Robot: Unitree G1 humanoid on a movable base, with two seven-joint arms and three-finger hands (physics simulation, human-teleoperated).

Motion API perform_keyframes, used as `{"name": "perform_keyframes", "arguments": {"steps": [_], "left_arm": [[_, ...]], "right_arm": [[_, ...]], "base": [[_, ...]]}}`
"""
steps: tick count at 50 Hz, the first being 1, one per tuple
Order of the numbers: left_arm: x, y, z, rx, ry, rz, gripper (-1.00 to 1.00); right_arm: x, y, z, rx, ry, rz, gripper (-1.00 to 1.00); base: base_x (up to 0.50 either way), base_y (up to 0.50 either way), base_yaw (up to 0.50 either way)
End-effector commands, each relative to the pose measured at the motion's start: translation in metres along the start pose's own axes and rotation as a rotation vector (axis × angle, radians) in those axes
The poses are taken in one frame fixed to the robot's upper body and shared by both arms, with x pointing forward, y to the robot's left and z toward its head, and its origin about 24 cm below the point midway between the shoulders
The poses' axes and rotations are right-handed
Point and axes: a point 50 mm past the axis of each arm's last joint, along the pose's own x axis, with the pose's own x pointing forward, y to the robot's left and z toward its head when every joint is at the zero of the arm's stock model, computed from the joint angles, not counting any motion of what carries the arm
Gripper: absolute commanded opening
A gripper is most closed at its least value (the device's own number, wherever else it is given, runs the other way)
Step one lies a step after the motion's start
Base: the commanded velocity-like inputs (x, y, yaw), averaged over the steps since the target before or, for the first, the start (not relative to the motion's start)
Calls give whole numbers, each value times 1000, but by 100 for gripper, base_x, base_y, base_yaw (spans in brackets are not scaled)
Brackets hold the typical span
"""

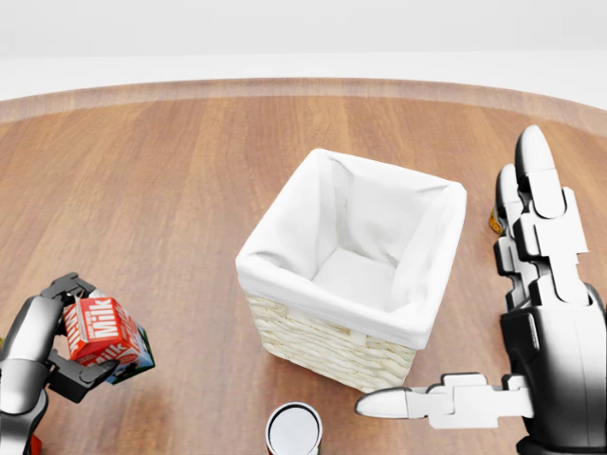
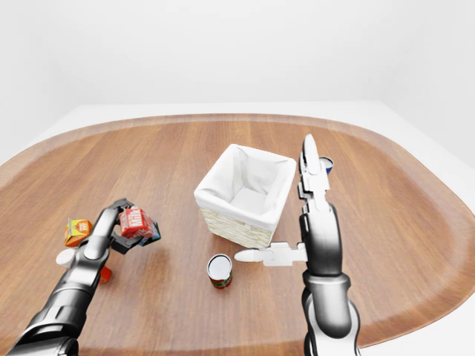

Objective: Pick the milk and place it in the basket.

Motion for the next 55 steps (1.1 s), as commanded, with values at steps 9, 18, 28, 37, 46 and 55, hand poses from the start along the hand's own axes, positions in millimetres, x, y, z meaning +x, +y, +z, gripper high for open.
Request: {"name": "perform_keyframes", "arguments": {"steps": [9, 18, 28, 37, 46, 55], "left_arm": [[-1, 29, 46, -92, -207, 72, -100], [-6, 39, 64, -92, -293, 85, -100], [-13, 44, 80, -84, -370, 90, -100], [-17, 57, 98, -73, -444, 109, -100], [-26, 68, 117, -53, -534, 128, -100], [-37, 81, 135, -38, -602, 144, -100]], "right_arm": [[0, 0, 0, 0, 0, 2, 100], [0, 1, 0, 0, 2, 2, 100], [-1, 2, -2, -1, 10, 5, 100], [-1, 3, -3, -1, 17, 8, 100], [-1, 2, -3, -1, 15, 6, 100], [0, 2, -3, -1, 15, 7, 100]], "base": [[0, 0, 0], [0, 0, 0], [0, 0, 0], [0, 0, 0], [0, 0, 0], [0, 0, 0]]}}
